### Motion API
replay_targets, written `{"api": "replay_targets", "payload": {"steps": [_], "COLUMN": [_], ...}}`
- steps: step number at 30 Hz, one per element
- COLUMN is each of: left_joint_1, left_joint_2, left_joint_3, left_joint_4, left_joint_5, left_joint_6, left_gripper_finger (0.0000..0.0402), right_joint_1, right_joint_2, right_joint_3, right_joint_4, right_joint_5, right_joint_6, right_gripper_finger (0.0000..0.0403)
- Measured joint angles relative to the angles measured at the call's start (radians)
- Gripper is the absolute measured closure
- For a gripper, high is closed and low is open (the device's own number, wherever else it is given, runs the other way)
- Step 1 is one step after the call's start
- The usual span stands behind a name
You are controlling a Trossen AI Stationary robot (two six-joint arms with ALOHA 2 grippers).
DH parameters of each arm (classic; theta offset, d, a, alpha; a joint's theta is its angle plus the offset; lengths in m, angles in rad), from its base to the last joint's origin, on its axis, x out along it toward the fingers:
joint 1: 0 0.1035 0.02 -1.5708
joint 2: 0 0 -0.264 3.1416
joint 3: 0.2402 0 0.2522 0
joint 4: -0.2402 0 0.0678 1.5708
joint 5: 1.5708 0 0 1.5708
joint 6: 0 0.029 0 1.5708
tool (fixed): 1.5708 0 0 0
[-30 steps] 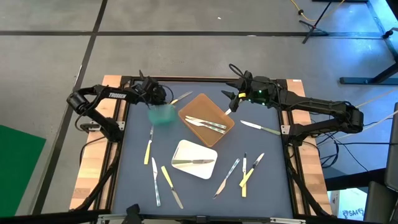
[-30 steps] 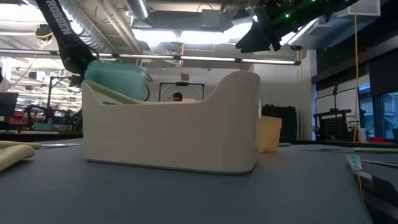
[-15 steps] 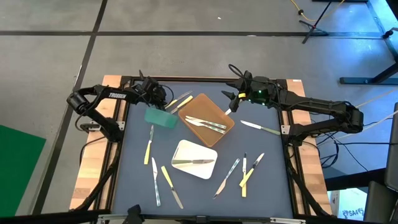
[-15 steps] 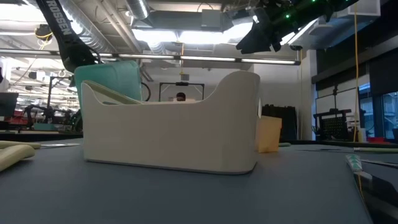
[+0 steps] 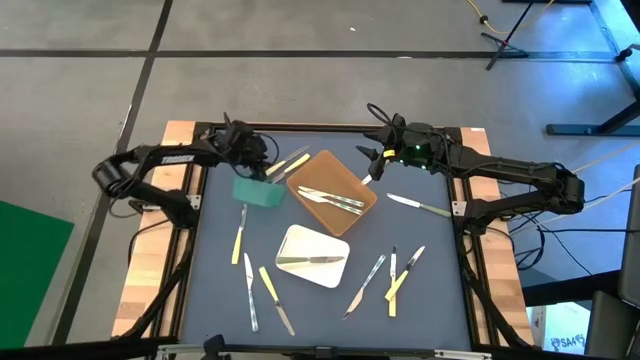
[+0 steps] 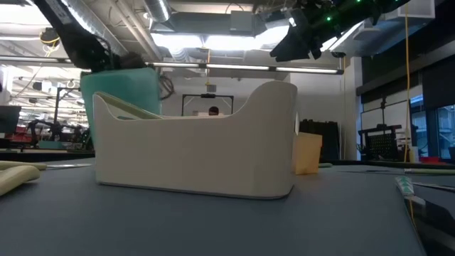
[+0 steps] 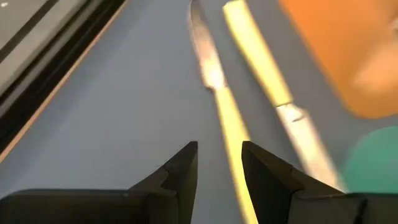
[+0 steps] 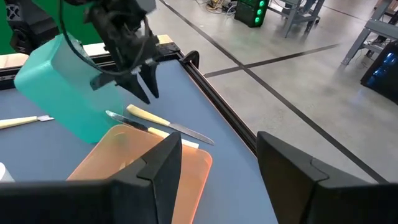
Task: Sort silverware by color (type)
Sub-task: Put the yellow table knife into the green bin, then adjust the green bin
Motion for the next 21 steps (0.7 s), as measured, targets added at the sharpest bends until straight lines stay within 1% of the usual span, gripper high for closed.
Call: {"api": "replay_targets", "payload": {"steps": [5, 9, 14, 21], "left_joint_1": [-0.067, -0.136, -0.190, -0.195], "left_joint_2": [-0.131, -0.190, -0.217, -0.217], "left_joint_3": [0.001, 0.001, 0.002, 0.002], "left_joint_4": [-0.087, -0.118, -0.114, -0.102], "left_joint_5": [-0.001, -0.003, -0.054, -0.060], "left_joint_6": [-0.069, -0.128, -0.161, -0.163], "left_gripper_finger": [0.0282, 0.0282, 0.0282, 0.0282], "right_joint_1": [0.000, 0.000, 0.000, 0.000], "right_joint_2": [0.000, 0.000, 0.000, 0.000], "right_joint_3": [0.000, 0.000, 0.000, 0.000], "right_joint_4": [-0.003, -0.009, -0.010, -0.009], "right_joint_5": [0.000, 0.000, 0.000, 0.000], "right_joint_6": [0.000, -0.001, 0.000, 0.000], "right_gripper_finger": [0.0207, 0.0207, 0.0207, 0.0207]}}
